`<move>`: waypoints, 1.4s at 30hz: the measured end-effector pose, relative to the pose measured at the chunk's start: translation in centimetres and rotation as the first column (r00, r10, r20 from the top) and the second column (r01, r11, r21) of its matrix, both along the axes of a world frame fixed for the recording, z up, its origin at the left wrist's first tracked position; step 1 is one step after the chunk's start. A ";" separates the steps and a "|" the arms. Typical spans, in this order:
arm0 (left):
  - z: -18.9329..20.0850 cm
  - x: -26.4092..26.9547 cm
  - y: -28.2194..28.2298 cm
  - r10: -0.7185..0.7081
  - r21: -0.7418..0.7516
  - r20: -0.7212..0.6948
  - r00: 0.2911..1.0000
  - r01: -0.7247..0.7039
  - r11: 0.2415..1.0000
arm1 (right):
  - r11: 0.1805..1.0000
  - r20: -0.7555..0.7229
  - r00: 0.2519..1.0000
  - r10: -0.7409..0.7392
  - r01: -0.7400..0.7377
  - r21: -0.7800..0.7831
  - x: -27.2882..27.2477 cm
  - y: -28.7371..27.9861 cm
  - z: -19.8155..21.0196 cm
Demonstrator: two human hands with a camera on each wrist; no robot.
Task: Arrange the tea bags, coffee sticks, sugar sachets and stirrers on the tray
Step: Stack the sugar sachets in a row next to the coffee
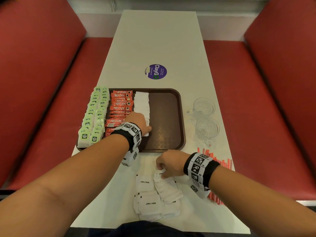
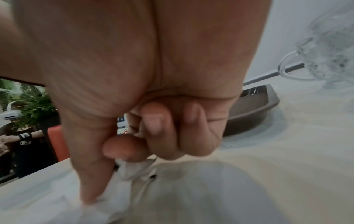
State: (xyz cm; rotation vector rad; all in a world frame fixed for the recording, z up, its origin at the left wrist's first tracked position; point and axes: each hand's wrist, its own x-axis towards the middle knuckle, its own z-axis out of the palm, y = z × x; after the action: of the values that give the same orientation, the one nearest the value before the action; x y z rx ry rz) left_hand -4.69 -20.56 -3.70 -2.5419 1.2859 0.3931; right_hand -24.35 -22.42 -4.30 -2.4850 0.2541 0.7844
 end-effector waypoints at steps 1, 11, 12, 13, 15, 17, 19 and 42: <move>-0.1 0.1 0.0 0.006 -0.006 -0.008 1.000 -0.006 1.000 | 1.000 0.004 1.000 -0.002 0.002 0.002 -0.1 0.0 0.1; 2.5 -0.2 2.2 -0.085 -0.232 -0.097 0.992 0.061 0.971 | 0.991 0.159 0.982 -0.098 0.082 0.105 -0.7 -1.0 0.9; 3.0 -0.4 2.9 -0.121 -0.269 -0.131 0.984 0.082 0.959 | 0.987 0.174 0.976 -0.129 0.108 0.123 -0.7 -1.0 1.0; 3.4 -0.7 3.7 -0.163 -0.298 -0.163 0.973 0.109 0.948 | 0.980 0.190 0.968 -0.166 0.140 0.140 -0.9 -1.1 1.1; 3.9 -1.5 5.4 -0.263 -0.308 -0.213 0.941 0.190 0.932 | 0.961 0.214 0.945 -0.248 0.211 0.179 -1.4 -1.2 1.1; 3.7 -2.5 7.2 -0.356 -0.263 -0.270 0.895 0.287 0.921 | 0.935 0.212 0.922 -0.324 0.278 0.220 -1.8 -1.2 1.2; 2.8 -3.4 9.0 -0.416 -0.183 -0.336 0.845 0.375 0.909 | 0.927 0.208 0.916 -0.342 0.294 0.232 -2.0 -1.0 1.4; -0.2 -5.6 12.9 -0.435 0.006 -0.368 0.822 0.470 0.883 | 0.869 0.191 0.855 -0.483 0.440 0.229 -3.0 1.5 1.9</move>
State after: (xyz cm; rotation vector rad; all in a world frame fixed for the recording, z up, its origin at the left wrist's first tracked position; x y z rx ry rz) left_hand -10.26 -7.65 -3.95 -2.0416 1.8930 0.8111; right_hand -27.39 -20.95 -2.39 -2.1874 0.6378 0.2819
